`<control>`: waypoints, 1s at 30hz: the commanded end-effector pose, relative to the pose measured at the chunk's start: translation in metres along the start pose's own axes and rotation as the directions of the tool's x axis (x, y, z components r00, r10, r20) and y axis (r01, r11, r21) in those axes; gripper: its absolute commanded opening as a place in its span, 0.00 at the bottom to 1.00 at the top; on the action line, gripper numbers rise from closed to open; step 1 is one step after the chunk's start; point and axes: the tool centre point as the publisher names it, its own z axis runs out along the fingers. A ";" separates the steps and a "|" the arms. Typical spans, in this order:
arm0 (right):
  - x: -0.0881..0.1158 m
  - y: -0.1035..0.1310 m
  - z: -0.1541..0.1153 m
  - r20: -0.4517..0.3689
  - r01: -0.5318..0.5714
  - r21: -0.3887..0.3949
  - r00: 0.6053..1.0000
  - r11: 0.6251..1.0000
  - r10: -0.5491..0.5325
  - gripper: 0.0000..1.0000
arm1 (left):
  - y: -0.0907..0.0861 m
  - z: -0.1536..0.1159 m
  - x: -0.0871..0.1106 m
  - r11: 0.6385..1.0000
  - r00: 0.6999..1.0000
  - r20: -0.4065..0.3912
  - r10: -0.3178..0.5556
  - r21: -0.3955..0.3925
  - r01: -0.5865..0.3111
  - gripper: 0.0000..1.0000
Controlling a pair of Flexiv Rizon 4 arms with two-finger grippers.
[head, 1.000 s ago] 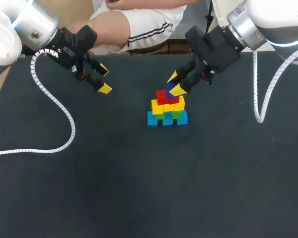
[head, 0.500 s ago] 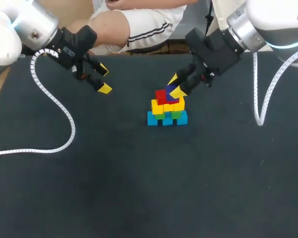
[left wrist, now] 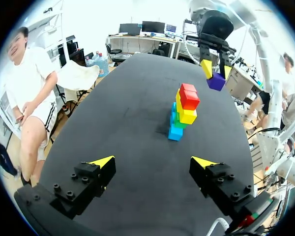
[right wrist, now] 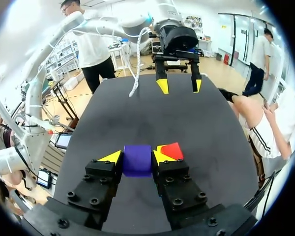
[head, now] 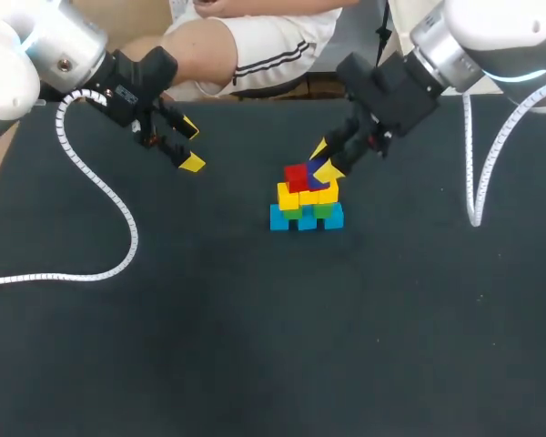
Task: Place the blue cubes, place green cubes on the blue cubes, place the yellow cubes on the green cubes, then place the red cubes on the yellow cubes, and place purple cube on the red cubes.
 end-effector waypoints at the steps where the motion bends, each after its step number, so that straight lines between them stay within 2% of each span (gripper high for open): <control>1: 0.001 -0.007 0.003 0.001 -0.001 -0.016 1.000 1.000 0.001 0.00 | 0.000 0.000 0.001 1.000 1.000 0.002 0.003 -0.001 -0.003 1.00; 20: -0.002 -0.028 0.008 0.061 0.057 -0.046 0.997 0.997 -0.054 0.00 | 0.000 0.000 0.001 1.000 1.000 0.002 0.003 -0.001 -0.003 1.00; 30: 0.000 -0.031 0.009 0.046 0.054 -0.055 0.998 0.997 -0.051 0.00 | 0.000 0.000 0.001 1.000 1.000 0.002 0.003 -0.001 -0.003 1.00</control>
